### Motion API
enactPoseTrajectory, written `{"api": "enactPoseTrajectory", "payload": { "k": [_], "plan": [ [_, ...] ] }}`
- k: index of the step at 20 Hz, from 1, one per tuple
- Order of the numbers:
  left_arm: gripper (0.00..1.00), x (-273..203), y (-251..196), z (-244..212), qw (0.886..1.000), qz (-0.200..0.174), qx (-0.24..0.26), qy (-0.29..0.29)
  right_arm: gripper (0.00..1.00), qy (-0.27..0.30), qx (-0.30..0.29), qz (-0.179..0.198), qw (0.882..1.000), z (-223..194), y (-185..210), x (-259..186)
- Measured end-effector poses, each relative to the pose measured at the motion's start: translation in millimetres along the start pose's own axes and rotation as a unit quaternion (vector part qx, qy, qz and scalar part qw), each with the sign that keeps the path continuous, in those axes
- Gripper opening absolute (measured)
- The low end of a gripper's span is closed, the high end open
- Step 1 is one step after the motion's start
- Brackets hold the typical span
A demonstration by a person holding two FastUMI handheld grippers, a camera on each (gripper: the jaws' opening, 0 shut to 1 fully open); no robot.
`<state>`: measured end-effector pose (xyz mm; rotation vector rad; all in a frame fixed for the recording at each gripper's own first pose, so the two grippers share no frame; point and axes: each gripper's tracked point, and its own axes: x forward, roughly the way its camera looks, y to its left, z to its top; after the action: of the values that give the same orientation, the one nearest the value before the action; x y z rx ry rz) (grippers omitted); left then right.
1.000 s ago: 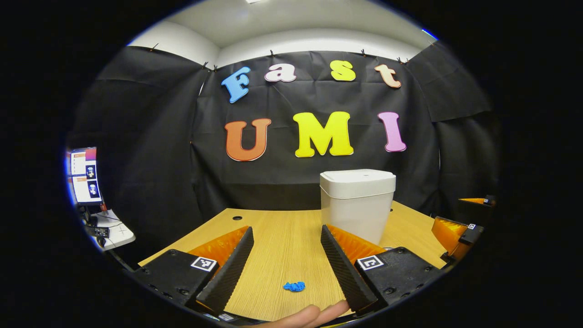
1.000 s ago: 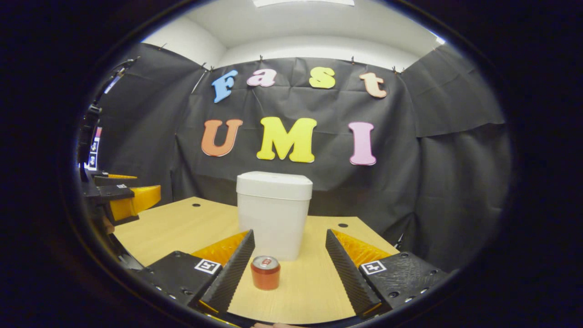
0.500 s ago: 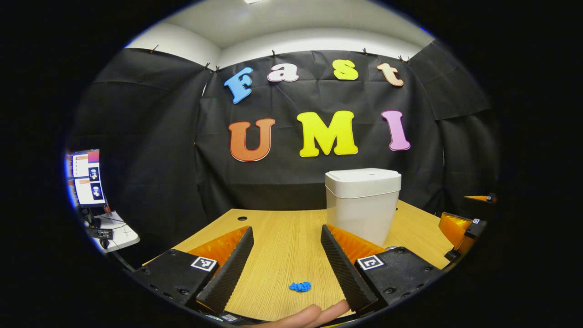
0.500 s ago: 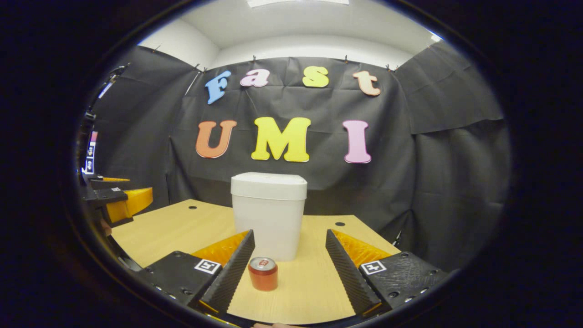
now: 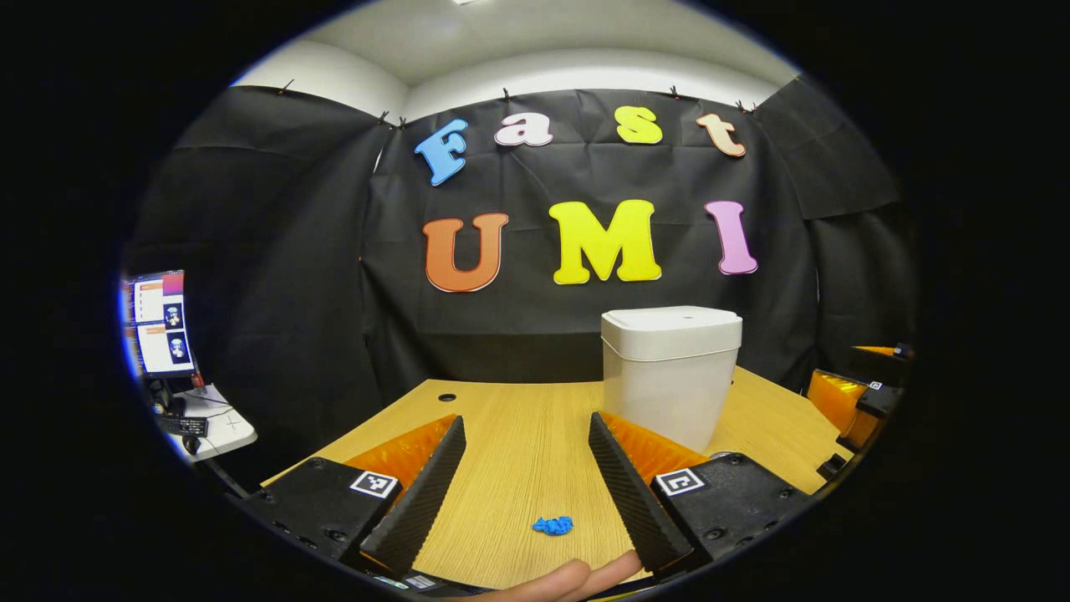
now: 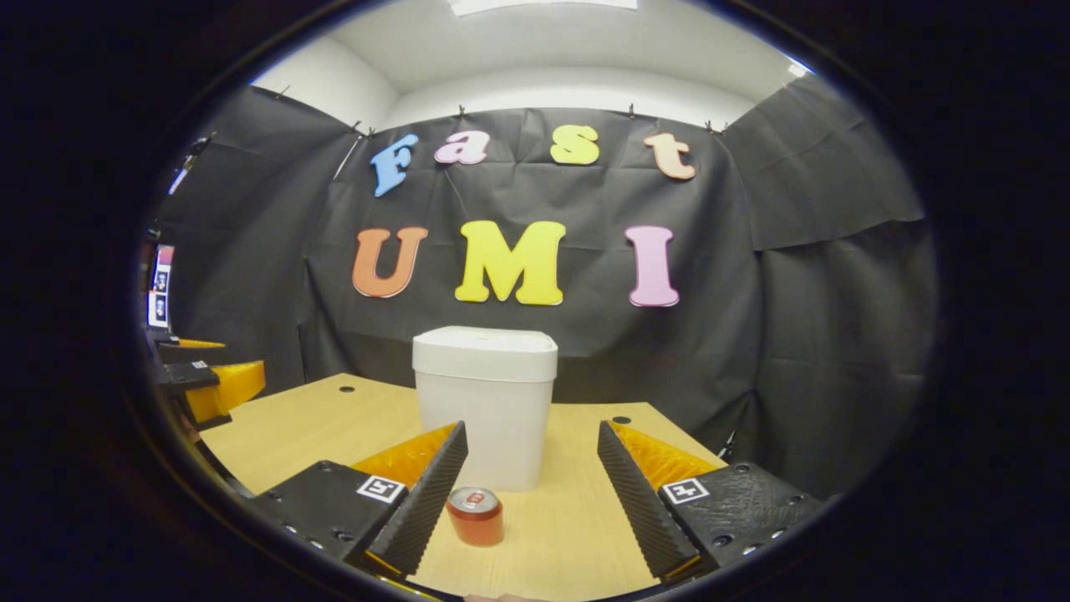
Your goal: Press the lid of the desktop garbage bin to open it, pick up the crumpled paper on the desktop and throw it into the bin, then pick up the pop can on the desktop and drop it into the bin, and finally close the garbage bin lid.
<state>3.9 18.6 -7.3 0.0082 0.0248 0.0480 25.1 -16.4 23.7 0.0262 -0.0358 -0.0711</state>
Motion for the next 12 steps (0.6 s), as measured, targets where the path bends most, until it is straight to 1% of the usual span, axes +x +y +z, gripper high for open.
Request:
{"api": "enactPoseTrajectory", "payload": {
  "k": [2, 5, 6, 7, 9, 10, 11, 12],
  "plan": [
    [0.96, 2, 3, 0, 1.000, 0.005, -0.002, 0.000, 0.95, -0.007, 0.004, 0.002, 1.000, 10, 3, 7],
    [0.96, 4, 4, -1, 1.000, 0.005, -0.003, 0.002, 0.89, -0.015, 0.007, 0.007, 1.000, 30, 8, 21],
    [0.96, 4, 5, -1, 1.000, 0.006, -0.003, 0.002, 0.84, -0.016, 0.004, 0.008, 1.000, 35, 10, 28],
    [0.96, 3, 6, -2, 1.000, 0.007, -0.003, 0.003, 0.84, -0.016, 0.006, 0.008, 1.000, 41, 12, 34],
    [0.96, 4, 8, -2, 1.000, 0.009, -0.003, 0.003, 0.83, -0.015, 0.013, 0.022, 1.000, 50, 26, 47],
    [0.96, 5, 9, 0, 1.000, 0.010, -0.003, 0.001, 0.80, -0.014, 0.018, 0.029, 0.999, 54, 33, 51],
    [0.96, 6, 13, 0, 1.000, 0.014, -0.003, 0.000, 0.72, -0.018, 0.025, 0.039, 0.999, 60, 41, 55],
    [0.96, 5, 17, 0, 1.000, 0.019, -0.002, -0.001, 0.64, -0.021, 0.024, 0.038, 0.999, 63, 45, 60]
  ]
}}
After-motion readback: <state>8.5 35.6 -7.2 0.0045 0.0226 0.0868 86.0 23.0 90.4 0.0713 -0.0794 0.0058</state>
